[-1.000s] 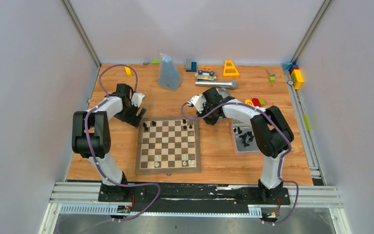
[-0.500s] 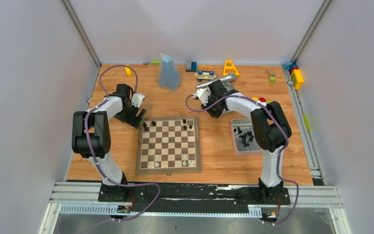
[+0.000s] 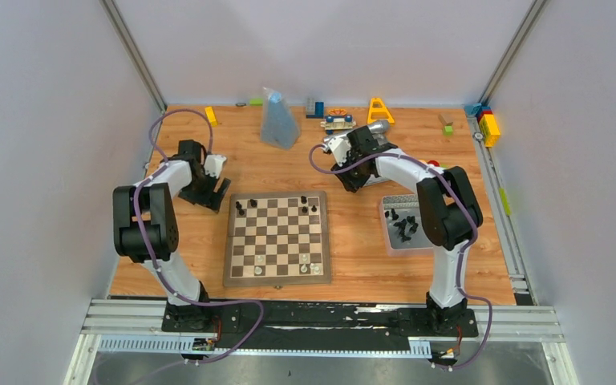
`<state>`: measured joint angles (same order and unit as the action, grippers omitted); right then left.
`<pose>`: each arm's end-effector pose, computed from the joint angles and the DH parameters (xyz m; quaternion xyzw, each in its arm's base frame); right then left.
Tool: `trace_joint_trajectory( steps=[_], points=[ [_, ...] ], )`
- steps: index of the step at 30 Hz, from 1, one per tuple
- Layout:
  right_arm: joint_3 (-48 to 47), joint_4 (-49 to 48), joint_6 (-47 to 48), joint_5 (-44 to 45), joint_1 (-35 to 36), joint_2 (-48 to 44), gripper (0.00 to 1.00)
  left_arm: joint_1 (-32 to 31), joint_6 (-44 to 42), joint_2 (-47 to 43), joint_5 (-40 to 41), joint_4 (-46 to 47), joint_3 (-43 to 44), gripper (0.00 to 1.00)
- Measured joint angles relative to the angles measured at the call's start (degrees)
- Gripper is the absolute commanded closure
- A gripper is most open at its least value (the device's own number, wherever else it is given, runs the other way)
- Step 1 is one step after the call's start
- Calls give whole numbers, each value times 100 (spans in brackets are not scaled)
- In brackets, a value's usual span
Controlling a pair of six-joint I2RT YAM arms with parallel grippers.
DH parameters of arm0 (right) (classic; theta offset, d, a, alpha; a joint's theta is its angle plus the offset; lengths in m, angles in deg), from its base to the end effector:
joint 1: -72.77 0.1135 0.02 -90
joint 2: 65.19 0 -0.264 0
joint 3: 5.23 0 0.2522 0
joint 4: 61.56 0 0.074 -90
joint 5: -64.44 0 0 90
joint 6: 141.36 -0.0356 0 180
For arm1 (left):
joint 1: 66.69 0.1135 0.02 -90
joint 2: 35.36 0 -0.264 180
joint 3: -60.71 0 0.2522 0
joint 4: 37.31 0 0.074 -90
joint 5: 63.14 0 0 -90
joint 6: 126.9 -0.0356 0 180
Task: Set up the chess pieces on the board
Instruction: Move the distractor to the center of the board, then adjust the chessboard at the center of the board.
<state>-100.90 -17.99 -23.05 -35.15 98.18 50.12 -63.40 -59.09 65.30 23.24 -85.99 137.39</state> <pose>0.3764 0.1854 0.1700 -0.4553 0.8561 0.0754 0.2328 0.3315 0.0168 0.1659 0.1669 0.9739 0.0028 0.1538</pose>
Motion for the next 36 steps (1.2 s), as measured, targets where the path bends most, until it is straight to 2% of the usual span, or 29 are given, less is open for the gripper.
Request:
trace_joint_trajectory(
  steps=[5, 16, 26, 36],
  points=[
    [251, 20, -192, -225, -11, -538, 50, 584, -42, -192, -44, 2, -199, 12],
    [1381, -42, -592, -861, 162, -1641, 48, 675, -389, -667, -149, 175, -815, 12],
    [2179, -125, -1121, -1565, 306, -1805, 53, 22, -782, -1121, -216, 267, -1274, 13],
    [2234, -256, -1436, -1799, 345, -1805, 54, -586, -903, -1283, -308, 380, -1456, 15]
  ],
)
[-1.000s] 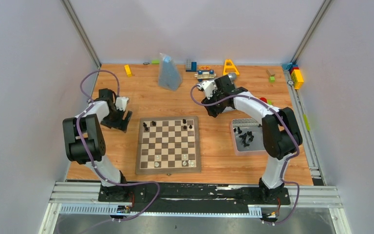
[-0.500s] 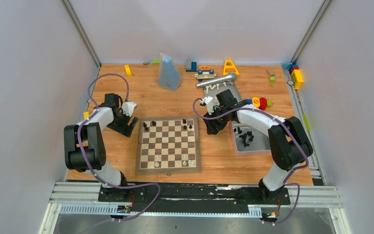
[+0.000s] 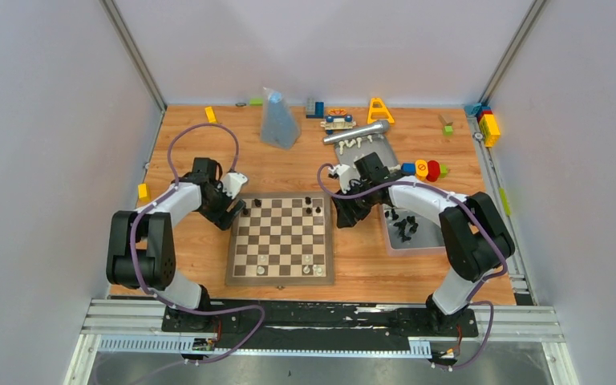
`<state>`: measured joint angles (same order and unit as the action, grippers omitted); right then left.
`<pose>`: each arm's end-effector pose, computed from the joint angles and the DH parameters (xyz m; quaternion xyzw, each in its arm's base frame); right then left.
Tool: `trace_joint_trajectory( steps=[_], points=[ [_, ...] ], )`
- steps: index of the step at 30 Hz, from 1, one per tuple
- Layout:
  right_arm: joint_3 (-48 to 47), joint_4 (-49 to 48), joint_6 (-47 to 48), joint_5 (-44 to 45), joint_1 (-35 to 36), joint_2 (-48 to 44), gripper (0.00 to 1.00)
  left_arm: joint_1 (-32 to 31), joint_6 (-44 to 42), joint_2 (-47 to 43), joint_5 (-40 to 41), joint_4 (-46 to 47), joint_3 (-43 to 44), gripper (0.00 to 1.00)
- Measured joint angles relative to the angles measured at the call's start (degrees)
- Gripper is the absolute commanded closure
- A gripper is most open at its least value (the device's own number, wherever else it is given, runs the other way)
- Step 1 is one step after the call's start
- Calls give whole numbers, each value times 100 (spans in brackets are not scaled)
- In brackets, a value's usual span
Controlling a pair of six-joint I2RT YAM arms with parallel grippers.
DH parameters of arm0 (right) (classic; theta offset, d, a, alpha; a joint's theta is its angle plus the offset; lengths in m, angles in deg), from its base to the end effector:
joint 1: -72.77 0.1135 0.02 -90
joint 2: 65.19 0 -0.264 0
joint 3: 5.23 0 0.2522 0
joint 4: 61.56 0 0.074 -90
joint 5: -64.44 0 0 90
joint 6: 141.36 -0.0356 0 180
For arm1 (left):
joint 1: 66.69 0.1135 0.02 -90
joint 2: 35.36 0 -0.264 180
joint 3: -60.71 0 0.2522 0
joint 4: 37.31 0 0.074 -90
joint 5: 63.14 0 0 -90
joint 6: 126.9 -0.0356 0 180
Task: Set up the chess pieces on the board
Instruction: Adjust the chessboard at the center of the board.
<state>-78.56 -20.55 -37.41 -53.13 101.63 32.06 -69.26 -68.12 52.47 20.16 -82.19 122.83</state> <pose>0.2798 0.1730 0.1775 -0.3941 0.8638 0.2580 0.1788 0.2731 -0.0164 0.1648 0.2954 0.9387 -0.0142 0.1773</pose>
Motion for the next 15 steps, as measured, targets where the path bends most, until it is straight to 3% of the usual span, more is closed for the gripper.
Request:
trace_joint_trajectory(
  steps=[15],
  points=[
    [70, -7, -249, -116, -234, 20, 60, -796, 640, 251, -240, 271, 175, 17]
  ],
)
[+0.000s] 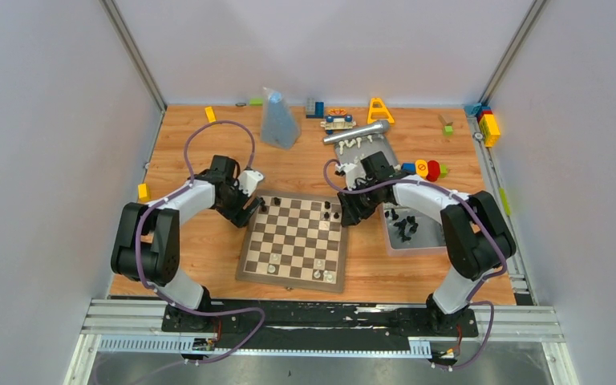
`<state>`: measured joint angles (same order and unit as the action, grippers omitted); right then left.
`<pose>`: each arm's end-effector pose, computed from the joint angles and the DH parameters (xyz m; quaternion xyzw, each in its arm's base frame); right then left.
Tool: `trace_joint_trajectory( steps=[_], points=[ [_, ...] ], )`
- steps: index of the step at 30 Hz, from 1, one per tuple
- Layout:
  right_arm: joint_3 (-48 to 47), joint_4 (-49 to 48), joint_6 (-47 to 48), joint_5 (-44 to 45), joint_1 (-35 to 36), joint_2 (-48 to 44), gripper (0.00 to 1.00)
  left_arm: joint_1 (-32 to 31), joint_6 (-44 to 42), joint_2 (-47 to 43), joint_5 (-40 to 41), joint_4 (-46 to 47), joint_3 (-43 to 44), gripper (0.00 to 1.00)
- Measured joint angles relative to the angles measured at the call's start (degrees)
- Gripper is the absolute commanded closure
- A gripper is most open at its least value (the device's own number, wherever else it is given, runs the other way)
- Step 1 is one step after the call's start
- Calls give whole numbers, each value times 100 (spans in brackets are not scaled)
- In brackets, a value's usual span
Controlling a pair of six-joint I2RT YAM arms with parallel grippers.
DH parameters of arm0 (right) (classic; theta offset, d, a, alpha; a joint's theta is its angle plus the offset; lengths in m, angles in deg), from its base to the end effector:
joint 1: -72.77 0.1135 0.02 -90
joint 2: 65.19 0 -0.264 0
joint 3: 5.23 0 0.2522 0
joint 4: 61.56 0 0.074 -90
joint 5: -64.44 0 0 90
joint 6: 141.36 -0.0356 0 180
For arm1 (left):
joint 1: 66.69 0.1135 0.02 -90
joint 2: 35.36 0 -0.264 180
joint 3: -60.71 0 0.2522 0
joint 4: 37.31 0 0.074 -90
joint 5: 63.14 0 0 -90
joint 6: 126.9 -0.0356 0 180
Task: Set up the chess pieces on the board
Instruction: Adjust the chessboard at the center of the board.
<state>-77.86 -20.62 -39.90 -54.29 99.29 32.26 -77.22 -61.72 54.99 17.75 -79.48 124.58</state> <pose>0.2844 0.1610 0.1735 -0.3575 0.8786 0.2671 0.1699 0.2812 -0.0580 0.1634 0.3114 0.9289 -0.0545 0.1929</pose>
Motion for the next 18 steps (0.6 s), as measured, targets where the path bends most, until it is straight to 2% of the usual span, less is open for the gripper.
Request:
trace_joint_trajectory(
  steps=[6, 18],
  points=[
    [0, 26, -125, -96, -269, 146, 65, -251, 122, 50, 55, 68, 35, 17],
    [-177, 105, -273, -426, -566, 372, 76, -367, 140, 76, 186, 20, 85, 17]
  ],
)
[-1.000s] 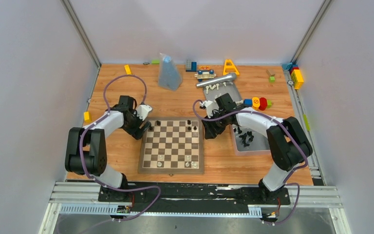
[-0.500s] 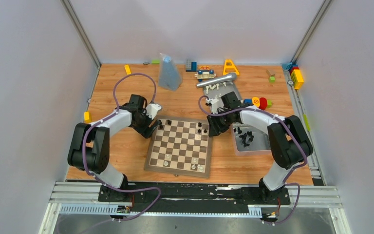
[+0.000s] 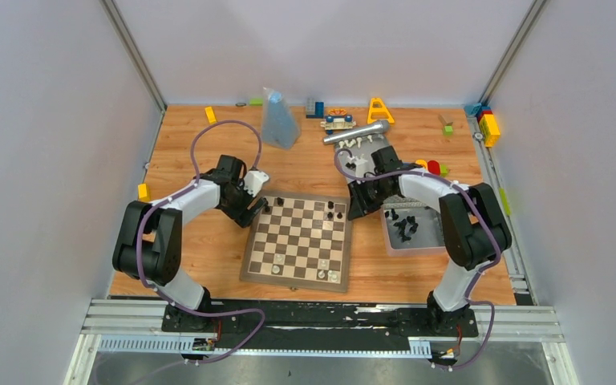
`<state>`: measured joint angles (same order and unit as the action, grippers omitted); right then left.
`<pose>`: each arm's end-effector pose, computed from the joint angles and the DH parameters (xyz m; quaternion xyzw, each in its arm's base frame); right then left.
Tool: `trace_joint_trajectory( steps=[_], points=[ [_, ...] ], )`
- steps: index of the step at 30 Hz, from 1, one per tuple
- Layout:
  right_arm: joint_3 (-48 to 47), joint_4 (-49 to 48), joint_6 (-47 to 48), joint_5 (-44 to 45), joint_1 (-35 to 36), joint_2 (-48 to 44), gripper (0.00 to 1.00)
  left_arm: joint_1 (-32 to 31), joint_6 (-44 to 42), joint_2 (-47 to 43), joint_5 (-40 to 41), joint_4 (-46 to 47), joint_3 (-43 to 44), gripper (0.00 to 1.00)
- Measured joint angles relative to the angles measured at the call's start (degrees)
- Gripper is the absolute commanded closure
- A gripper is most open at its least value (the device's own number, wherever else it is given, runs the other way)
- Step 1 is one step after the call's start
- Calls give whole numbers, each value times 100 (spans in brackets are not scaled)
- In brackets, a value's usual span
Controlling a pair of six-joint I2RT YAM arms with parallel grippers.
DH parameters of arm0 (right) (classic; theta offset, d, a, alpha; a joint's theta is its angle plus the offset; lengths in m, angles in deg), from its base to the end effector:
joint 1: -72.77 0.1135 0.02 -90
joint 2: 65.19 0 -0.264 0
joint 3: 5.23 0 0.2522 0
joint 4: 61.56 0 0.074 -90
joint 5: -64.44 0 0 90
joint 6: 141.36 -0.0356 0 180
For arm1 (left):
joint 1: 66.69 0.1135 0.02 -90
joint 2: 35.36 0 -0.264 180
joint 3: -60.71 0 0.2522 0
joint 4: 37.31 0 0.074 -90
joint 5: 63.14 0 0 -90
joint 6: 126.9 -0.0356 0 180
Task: Set up the chess pieces on the board
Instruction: Adjust the chessboard at the center of the board.
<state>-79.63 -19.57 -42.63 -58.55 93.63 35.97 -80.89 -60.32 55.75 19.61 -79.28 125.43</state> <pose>0.3051 0.1370 0.1622 -0.2913 0.8978 0.2962 0.1463 0.2813 -0.0758 0.1637 0.3273 0.9241 -0.0468 0.1917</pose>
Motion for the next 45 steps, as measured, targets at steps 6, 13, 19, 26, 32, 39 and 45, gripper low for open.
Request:
trace_joint_trajectory(
  steps=[6, 13, 19, 26, 32, 39, 45],
  points=[
    [-356, 181, 9, 22, -155, 251, 78, -151, 0, 24, -17, -4, 22, 16],
    [-769, 240, 28, 164, -297, 520, 78, -450, -4, 151, 68, -122, 168, 16],
    [-863, 214, 50, 254, -330, 570, 77, -525, 0, 262, 83, -214, 299, 15],
    [-817, 151, 52, 262, -330, 544, 73, -527, 20, 444, 109, -424, 518, 15],
    [-601, 87, 63, 424, -330, 352, 65, -549, 66, 675, 92, -466, 791, 15],
    [-481, 205, 146, 745, -319, 157, 53, -610, 175, 876, 42, -236, 1019, 14],
    [-509, 352, 306, 1115, -356, -256, 50, -629, 247, 876, 85, 17, 1019, 11]
  ],
)
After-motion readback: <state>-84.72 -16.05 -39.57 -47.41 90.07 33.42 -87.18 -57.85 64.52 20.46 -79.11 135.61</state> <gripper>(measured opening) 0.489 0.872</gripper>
